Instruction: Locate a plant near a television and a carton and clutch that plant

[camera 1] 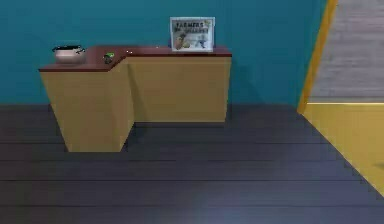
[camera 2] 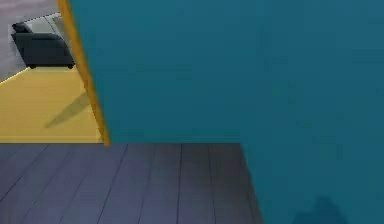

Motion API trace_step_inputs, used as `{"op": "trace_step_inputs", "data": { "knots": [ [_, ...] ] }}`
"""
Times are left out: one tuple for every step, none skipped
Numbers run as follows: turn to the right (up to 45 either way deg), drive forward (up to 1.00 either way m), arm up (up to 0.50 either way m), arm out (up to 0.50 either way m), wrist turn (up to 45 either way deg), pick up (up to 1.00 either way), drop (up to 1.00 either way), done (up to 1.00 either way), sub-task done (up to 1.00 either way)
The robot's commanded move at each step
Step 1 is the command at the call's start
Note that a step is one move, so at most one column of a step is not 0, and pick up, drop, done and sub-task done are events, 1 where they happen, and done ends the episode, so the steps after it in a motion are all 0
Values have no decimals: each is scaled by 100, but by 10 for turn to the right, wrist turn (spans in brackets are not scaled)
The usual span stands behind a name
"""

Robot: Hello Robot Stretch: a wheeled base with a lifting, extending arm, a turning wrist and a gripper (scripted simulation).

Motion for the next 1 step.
{"op": "trace_step_inputs", "data": {
  "knots": [
    [450, 0, 0, 0, 0, 0, 0, 0, 0]
  ]
}}
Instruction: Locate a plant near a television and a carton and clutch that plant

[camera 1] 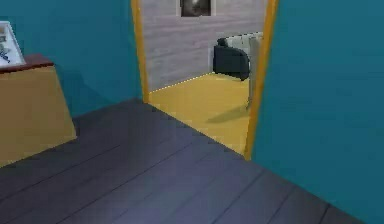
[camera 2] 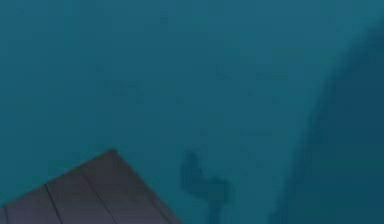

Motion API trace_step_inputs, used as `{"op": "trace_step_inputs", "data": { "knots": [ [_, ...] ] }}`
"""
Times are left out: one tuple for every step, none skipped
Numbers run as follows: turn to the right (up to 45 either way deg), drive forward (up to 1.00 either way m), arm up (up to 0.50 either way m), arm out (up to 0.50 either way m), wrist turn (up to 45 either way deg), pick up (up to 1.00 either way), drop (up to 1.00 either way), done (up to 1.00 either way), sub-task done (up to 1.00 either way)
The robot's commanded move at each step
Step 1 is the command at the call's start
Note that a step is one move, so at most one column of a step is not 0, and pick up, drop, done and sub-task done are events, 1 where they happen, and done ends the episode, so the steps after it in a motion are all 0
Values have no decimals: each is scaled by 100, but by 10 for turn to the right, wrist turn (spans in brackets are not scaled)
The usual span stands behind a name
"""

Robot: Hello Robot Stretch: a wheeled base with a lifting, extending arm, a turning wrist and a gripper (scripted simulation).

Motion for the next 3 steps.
{"op": "trace_step_inputs", "data": {
  "knots": [
    [180, 0, 0, 0, 0, 0, 0, 0, 0],
    [0, 25, 0, 0, 0, 0, 0, 0, 0],
    [-450, 0, 0, 0, 0, 0, 0, 0, 0]
  ]
}}
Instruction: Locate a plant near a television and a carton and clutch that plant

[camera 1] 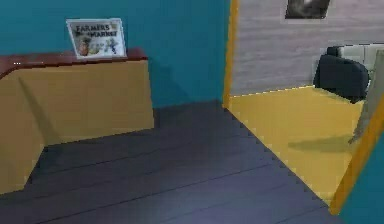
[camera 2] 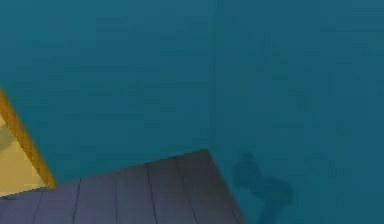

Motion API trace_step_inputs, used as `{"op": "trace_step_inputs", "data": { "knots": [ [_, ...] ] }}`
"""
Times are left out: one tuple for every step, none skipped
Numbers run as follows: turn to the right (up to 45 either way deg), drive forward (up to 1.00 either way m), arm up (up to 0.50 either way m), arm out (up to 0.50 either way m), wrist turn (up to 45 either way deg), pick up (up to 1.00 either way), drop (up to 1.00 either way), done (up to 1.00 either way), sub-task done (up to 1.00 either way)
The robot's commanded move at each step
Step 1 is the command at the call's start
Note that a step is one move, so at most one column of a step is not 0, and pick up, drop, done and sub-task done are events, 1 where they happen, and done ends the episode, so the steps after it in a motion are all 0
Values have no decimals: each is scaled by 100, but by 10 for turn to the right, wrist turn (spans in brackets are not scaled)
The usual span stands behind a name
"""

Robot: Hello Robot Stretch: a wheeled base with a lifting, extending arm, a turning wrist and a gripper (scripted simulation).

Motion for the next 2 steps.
{"op": "trace_step_inputs", "data": {
  "knots": [
    [-420, 0, 0, 0, 0, 0, 0, 0, 0],
    [0, 65, 0, 0, 0, 0, 0, 0, 0]
  ]
}}
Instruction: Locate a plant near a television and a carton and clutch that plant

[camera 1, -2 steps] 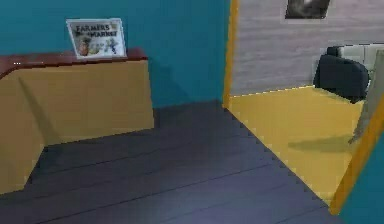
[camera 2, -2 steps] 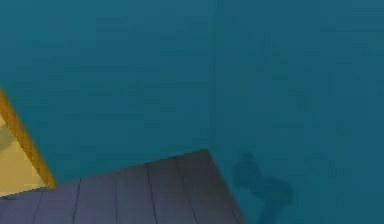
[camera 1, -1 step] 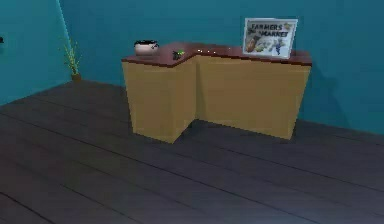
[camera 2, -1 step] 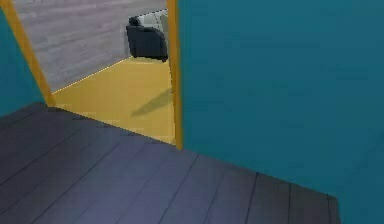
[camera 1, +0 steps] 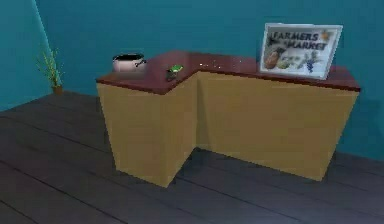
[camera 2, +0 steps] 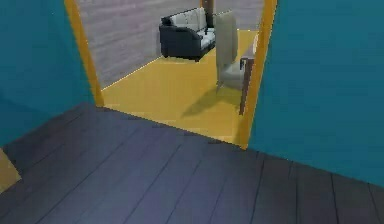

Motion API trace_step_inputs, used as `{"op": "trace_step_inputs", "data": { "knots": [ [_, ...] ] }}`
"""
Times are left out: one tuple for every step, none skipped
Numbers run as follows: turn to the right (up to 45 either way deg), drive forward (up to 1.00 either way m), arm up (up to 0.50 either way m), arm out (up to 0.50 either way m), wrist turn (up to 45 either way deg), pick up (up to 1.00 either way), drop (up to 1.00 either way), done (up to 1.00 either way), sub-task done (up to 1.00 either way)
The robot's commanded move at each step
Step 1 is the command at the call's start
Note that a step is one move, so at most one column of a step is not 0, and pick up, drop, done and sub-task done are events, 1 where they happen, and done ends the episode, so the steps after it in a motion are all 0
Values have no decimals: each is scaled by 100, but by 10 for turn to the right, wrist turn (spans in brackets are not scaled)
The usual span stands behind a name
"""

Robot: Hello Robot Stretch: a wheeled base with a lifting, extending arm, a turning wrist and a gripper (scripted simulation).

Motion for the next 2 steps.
{"op": "trace_step_inputs", "data": {
  "knots": [
    [-450, 0, 0, 0, 0, 0, 0, 0, 0],
    [-180, 0, 0, 0, 0, 0, 0, 0, 0]
  ]
}}
